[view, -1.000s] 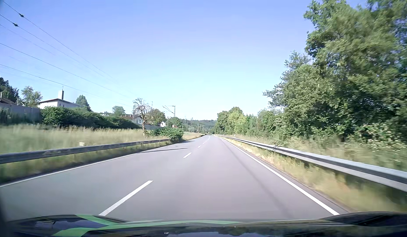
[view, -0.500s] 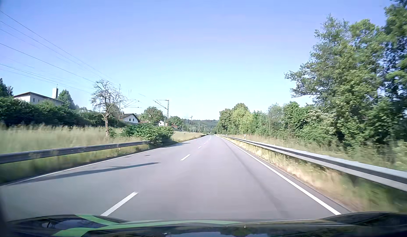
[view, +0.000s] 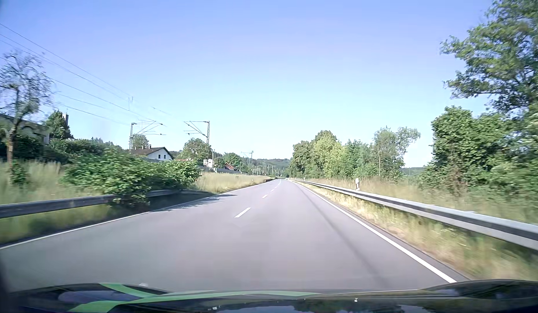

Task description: Follow the waypoints while adhering to traffic rules and regulations

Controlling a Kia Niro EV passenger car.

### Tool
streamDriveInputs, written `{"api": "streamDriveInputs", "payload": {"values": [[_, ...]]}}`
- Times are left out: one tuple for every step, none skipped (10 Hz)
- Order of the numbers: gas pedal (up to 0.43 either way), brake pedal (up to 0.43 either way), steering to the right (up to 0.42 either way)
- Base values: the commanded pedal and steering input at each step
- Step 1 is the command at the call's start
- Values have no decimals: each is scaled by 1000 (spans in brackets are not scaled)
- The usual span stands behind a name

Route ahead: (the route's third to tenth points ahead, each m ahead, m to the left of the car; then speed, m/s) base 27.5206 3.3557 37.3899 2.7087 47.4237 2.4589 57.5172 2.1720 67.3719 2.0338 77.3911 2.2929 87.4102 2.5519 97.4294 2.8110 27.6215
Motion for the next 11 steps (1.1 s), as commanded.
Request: {"api": "streamDriveInputs", "payload": {"values": [[260,0,-2],[260,0,-2],[260,0,-1],[260,0,-1],[248,0,0],[228,0,0],[220,0,0],[209,0,0],[209,0,0],[209,0,0],[220,0,0]]}}
